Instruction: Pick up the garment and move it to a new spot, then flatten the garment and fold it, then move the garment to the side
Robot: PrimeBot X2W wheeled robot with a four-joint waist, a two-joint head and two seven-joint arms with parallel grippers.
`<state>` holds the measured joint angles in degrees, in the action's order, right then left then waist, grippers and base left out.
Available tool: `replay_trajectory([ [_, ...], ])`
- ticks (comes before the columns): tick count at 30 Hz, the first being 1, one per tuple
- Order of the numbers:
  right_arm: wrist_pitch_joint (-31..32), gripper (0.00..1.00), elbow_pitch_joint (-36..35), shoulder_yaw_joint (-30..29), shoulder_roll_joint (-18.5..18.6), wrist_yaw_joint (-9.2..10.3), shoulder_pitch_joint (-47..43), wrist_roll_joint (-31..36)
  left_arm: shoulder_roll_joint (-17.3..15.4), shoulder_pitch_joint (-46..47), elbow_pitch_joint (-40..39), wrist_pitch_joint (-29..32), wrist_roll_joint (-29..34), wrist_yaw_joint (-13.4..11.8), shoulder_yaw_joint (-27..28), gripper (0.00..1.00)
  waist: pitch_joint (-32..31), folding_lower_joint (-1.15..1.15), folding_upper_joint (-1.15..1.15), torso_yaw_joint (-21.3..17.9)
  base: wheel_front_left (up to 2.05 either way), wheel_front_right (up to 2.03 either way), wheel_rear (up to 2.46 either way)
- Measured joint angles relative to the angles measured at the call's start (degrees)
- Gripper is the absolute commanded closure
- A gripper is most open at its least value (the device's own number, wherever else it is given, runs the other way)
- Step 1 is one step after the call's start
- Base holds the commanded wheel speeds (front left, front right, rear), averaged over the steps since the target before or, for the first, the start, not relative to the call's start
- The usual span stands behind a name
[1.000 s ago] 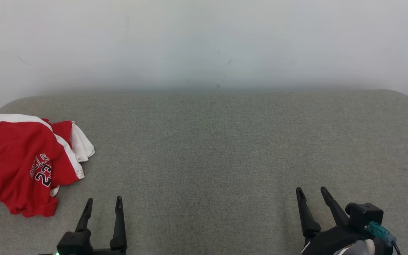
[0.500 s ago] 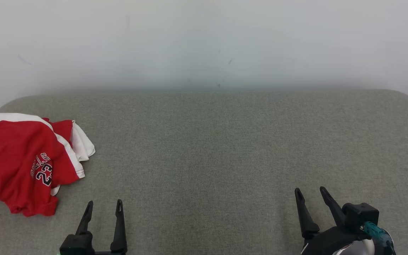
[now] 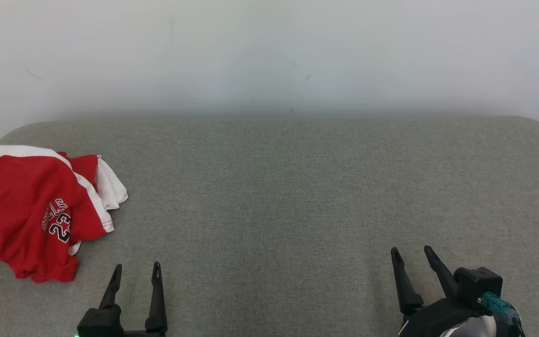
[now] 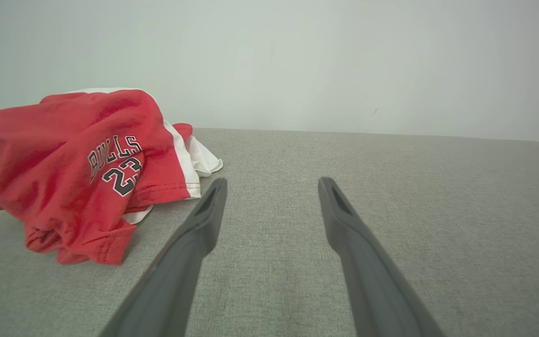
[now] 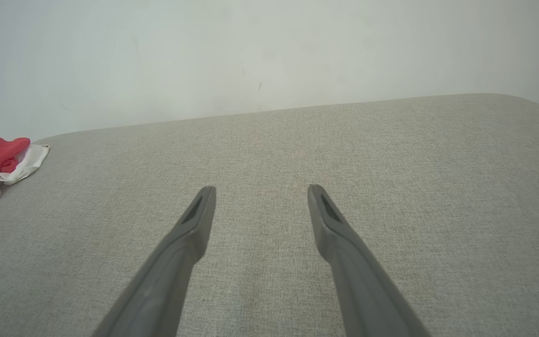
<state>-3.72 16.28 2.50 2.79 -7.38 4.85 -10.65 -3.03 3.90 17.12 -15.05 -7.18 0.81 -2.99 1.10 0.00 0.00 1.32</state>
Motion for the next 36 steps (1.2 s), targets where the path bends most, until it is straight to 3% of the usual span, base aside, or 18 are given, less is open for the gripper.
replay_trajectory([
  [13, -0.1, 0.00, 0.0, 0.1, 0.0, 0.00, -0.2, -0.3, 0.1, 0.6, 0.0, 0.0, -0.4, -0.1, 0.4, 0.00, 0.2, 0.00, 0.00, 4.5, 0.00, 0.00, 0.00],
  [36, -0.6, 0.00, 1.7, 1.8, 0.0, 0.00, -1.2, -2.7, 0.1, -1.4, 0.7, 0.0, 0.1, 0.2, 3.1, 0.00, -1.5, 0.00, 0.00, 23.1, 0.00, 0.00, 0.00],
])
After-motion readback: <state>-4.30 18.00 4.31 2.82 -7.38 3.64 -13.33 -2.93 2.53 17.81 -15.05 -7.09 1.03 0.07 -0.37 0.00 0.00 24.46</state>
